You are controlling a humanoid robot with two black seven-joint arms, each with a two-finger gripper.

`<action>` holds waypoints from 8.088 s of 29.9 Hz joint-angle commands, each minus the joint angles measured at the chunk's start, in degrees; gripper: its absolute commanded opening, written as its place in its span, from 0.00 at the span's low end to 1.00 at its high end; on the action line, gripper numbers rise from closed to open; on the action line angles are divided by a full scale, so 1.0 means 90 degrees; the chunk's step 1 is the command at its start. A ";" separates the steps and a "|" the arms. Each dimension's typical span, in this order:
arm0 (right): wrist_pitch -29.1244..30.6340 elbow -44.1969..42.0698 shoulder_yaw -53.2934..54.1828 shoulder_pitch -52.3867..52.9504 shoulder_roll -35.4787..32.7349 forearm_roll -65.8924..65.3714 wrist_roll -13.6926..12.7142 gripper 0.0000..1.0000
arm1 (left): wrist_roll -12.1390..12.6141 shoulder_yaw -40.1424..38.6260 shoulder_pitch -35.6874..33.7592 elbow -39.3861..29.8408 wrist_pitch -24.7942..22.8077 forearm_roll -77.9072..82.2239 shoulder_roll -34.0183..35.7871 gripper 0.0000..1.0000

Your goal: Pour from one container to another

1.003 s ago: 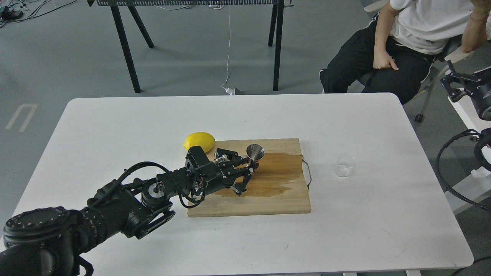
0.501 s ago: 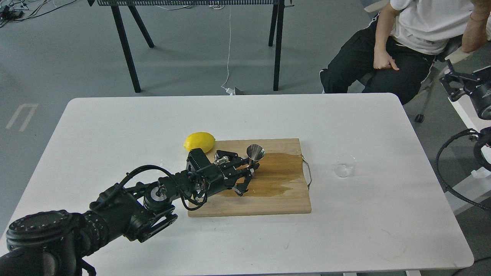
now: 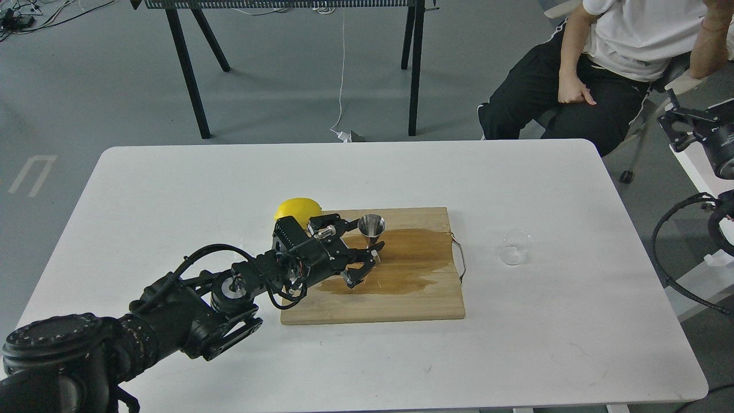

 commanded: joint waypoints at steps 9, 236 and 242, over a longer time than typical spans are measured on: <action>-0.0002 0.0010 -0.0043 -0.0014 0.0010 0.0000 0.0003 1.00 | -0.0038 0.0001 0.0507 -0.1025 0.0000 0.0001 0.0944 0.66; -0.5476 0.4717 -0.1840 -0.1157 0.3037 -0.0155 -0.0153 0.48 | -0.0497 -0.5331 0.0840 -0.2266 -0.5044 -1.2238 0.2762 1.00; -0.5857 0.4707 -0.2191 -0.0942 0.3369 -0.0761 -0.0114 0.48 | -0.0585 -0.5341 0.0859 -0.2266 -0.5044 -1.2238 0.2771 1.00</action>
